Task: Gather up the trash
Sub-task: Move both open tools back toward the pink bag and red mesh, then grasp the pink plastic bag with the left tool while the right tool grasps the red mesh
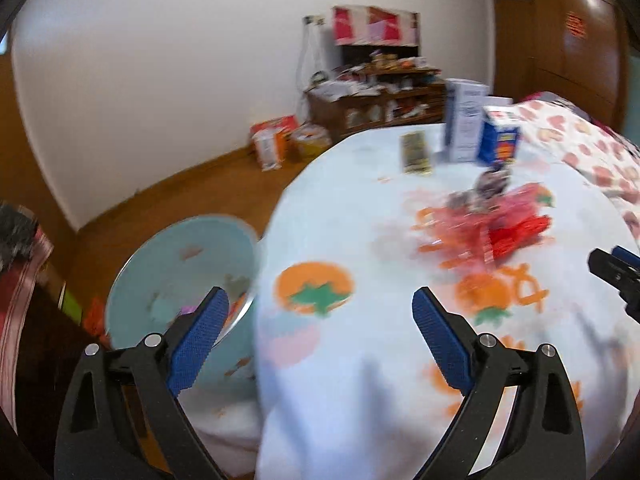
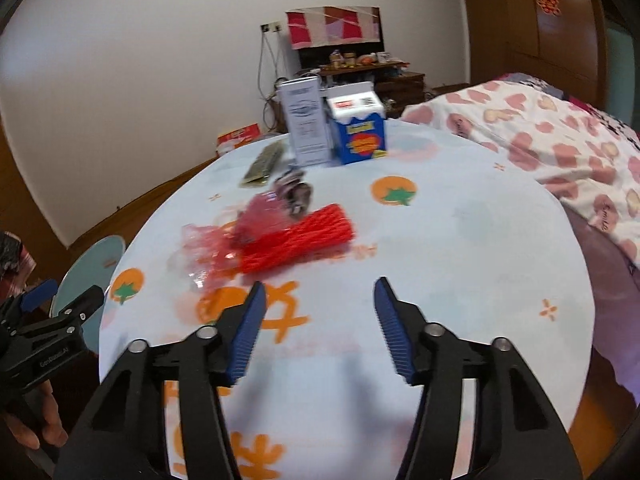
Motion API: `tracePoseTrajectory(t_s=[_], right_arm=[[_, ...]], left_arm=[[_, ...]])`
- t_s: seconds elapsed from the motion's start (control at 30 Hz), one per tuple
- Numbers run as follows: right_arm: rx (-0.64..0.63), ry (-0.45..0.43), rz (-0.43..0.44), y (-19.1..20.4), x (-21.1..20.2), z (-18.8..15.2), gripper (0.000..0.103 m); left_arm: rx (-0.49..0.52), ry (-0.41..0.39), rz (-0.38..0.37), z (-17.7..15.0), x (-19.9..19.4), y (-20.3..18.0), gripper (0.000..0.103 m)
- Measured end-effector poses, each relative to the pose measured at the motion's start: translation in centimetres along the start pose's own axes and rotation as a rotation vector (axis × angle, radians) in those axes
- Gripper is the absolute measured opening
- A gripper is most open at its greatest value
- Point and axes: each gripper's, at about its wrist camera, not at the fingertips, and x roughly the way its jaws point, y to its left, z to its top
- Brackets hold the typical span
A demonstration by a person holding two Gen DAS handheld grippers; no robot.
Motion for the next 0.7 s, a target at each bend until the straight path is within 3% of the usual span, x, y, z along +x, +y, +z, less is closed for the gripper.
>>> tracePoseTrajectory(t_s=[0.17, 0.3, 0.47, 0.53, 0.7], right_arm=[[0.046, -0.011, -0.016, -2.1, -0.2, 0.7, 0.052], [0.066, -0.007, -0.019, -3.2, -0.2, 0.8, 0.052], [0.086, 0.007, -0.016, -4.5, 0.2, 1.0, 0.052], [0.096, 0.016, -0.007, -4.8, 0.5, 1.0, 0.052], [0.108, 0.026, 0.002, -5.1, 1.3, 1.3, 0.052]], left_arm=[[0.072, -0.046, -0.112, 2.0, 0.7, -4.2, 0.092], [0.092, -0.012, -0.164, 3.2, 2.7, -7.5, 0.092], [0.116, 0.046, -0.149, 3.5, 5.7, -10.2, 0.089], [0.118, 0.085, -0.149, 3.6, 6.9, -10.8, 0.07], [0.077, 0.16, -0.174, 3.2, 8.6, -10.3, 0.047]])
